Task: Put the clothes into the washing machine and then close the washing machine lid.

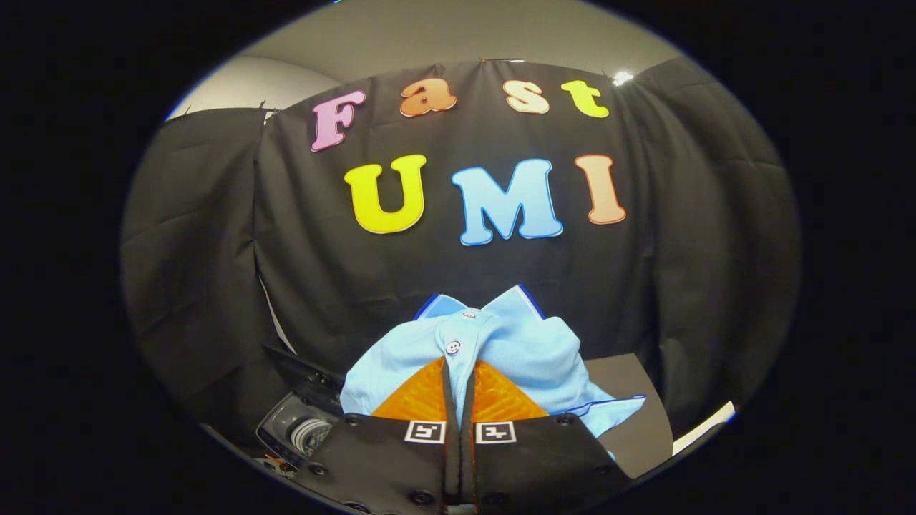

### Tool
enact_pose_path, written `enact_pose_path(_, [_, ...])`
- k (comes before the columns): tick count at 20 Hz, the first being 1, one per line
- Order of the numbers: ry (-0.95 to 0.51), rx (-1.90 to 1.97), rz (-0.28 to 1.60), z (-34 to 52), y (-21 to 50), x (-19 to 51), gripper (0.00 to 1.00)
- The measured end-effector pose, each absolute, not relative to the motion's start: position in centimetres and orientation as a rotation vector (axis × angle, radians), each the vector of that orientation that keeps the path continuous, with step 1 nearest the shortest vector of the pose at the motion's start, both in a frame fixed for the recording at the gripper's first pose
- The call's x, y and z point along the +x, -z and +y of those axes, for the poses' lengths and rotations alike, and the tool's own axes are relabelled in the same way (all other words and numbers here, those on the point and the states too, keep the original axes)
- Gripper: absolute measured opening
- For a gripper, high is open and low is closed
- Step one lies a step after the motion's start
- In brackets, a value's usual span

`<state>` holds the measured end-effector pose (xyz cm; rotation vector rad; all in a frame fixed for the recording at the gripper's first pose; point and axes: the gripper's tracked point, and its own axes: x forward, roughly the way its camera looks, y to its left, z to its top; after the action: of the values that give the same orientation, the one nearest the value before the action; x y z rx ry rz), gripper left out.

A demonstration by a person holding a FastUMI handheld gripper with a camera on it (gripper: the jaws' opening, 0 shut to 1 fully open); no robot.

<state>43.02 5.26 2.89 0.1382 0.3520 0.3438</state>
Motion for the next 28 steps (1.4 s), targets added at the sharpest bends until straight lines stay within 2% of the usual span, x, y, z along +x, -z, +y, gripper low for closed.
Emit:
enact_pose_path(13, [-0.364,0.158,0.273,6.6,-7.6,41.3,0.01])
enact_pose_path(28, [-0.589,0.181,0.266,18.2,-10.6,37.6,0.01])
